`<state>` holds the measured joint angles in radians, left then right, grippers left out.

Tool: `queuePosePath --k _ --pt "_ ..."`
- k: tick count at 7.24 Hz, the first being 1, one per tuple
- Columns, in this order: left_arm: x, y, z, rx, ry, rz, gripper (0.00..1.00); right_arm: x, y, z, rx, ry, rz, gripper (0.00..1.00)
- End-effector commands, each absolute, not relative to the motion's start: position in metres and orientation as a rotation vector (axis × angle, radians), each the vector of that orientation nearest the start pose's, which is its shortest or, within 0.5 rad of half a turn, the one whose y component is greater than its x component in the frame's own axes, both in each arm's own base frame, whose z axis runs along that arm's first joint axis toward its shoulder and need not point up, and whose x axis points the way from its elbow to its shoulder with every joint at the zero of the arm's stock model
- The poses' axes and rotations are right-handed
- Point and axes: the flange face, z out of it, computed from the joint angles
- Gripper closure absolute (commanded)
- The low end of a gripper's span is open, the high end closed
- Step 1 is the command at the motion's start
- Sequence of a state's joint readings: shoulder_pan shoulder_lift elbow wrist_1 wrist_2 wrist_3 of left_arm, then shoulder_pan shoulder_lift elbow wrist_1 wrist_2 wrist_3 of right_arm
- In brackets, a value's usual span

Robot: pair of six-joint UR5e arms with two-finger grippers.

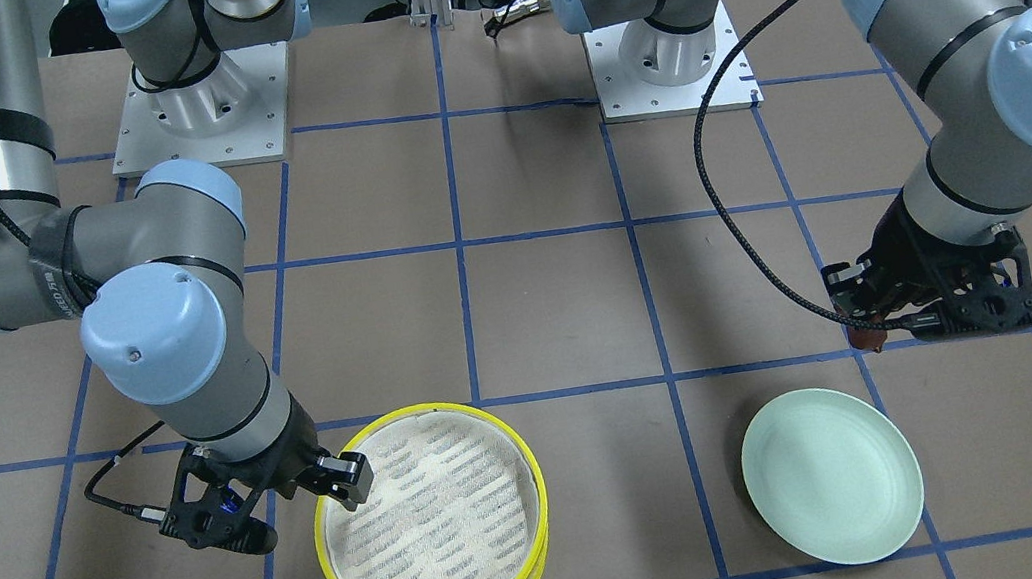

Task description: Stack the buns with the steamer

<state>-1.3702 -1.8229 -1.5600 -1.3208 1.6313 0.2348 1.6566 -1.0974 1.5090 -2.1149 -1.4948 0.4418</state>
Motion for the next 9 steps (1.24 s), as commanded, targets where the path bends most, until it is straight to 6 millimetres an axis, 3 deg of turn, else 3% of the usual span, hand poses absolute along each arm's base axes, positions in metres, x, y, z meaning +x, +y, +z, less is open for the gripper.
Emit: queuePosePath --k 1,3,4,5,6,7,8,9 --pt "-0.006 -0.601 0.382 0.042 3.082 0.011 1.0 0.193 -0.635 0.354 0.51 2.971 -0.25 0.28" --pt "-0.009 -0.602 0.384 -0.04 3.091 -0.012 1.0 0.184 -0.577 0.436 0.394 3.057 -0.184 0.28" --pt "-0.023 -0.61 0.382 -0.237 3.099 -0.04 1.0 0.176 -0.54 0.475 0.343 3.119 -0.158 0.28" --pt "-0.067 -0.612 0.396 -0.307 3.168 -0.169 1.0 0.171 -0.498 0.512 0.268 3.145 -0.118 0.26" --pt "-0.109 -0.613 0.405 -0.363 3.183 -0.287 1.0 0.169 -0.464 0.538 0.256 3.15 -0.091 0.15" --pt "-0.148 -0.617 0.409 -0.472 3.212 -0.423 1.0 0.166 -0.458 0.546 0.215 3.167 -0.119 0.01" --pt "-0.172 -0.621 0.414 -0.559 3.302 -0.522 1.0 0.168 -0.464 0.539 0.196 3.159 -0.121 0.0" --pt "-0.188 -0.622 0.41 -0.727 3.368 -0.507 1.0 0.167 -0.468 0.535 0.195 3.169 -0.134 0.0"
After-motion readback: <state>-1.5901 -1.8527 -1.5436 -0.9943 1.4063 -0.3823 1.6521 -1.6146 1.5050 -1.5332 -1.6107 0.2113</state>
